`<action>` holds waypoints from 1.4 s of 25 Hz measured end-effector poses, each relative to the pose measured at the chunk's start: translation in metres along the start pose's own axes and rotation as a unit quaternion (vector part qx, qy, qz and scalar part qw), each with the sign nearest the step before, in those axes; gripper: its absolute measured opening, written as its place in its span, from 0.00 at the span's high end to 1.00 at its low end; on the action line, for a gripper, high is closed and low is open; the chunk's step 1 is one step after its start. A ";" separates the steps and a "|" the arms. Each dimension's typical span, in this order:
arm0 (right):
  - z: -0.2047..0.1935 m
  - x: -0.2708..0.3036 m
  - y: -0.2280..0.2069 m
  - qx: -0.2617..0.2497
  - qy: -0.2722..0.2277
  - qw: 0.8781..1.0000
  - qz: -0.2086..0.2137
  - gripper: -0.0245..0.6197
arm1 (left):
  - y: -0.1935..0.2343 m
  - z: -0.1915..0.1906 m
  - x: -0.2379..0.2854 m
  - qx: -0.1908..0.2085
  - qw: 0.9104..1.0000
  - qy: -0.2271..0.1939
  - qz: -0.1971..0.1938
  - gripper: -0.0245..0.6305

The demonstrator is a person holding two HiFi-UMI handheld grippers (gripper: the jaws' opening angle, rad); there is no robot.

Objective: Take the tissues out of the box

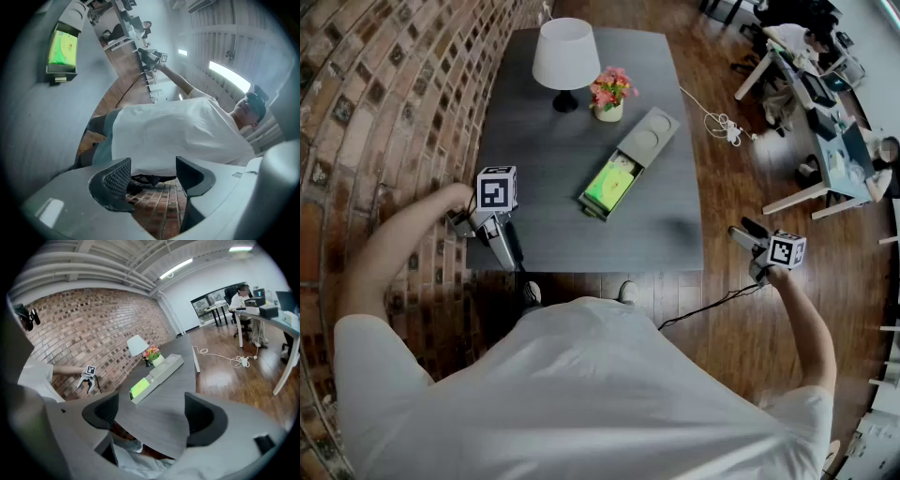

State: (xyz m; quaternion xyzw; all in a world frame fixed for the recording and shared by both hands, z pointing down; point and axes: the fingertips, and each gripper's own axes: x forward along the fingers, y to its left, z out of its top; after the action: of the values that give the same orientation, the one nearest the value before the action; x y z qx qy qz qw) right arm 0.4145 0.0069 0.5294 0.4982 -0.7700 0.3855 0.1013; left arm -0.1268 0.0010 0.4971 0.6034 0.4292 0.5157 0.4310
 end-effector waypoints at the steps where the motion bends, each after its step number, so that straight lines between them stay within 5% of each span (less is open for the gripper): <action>1: 0.003 0.004 -0.001 -0.020 0.011 1.000 -0.003 0.27 | 0.003 0.002 -0.003 0.003 1.000 -0.006 0.005 0.49; 9: 0.031 0.047 -0.011 -0.177 0.088 0.980 0.013 0.26 | 0.021 0.008 -0.017 0.008 0.995 -0.088 0.048 0.42; 13: 0.050 0.073 -0.005 -0.268 0.140 0.952 0.045 0.26 | 0.024 0.010 -0.018 0.016 0.987 -0.137 0.076 0.34; 16: 0.059 0.093 -0.004 -0.347 0.192 0.916 0.066 0.26 | 0.029 0.014 -0.019 0.027 0.979 -0.172 0.107 0.29; 20: 0.073 0.115 -0.016 -0.447 0.266 0.851 0.069 0.26 | 0.030 0.019 -0.024 0.055 0.964 -0.206 0.157 0.29; 28: 0.105 0.176 0.013 -0.544 0.294 0.778 0.109 0.24 | 0.043 0.019 -0.037 0.081 0.935 -0.262 0.224 0.29; 31: 0.100 0.199 0.022 -0.553 0.312 0.764 0.115 0.16 | 0.052 0.029 -0.037 0.101 0.920 -0.290 0.243 0.29; 35: 0.089 0.236 0.037 -0.548 0.311 0.768 0.116 0.14 | 0.060 0.043 -0.044 0.136 0.888 -0.340 0.278 0.29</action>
State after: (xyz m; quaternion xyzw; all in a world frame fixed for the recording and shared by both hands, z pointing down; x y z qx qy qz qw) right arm 0.2898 -0.2100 0.5781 0.1175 -0.8287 0.0414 0.5456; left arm -0.0841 -0.0607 0.5399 0.8888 0.1374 0.3145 0.3036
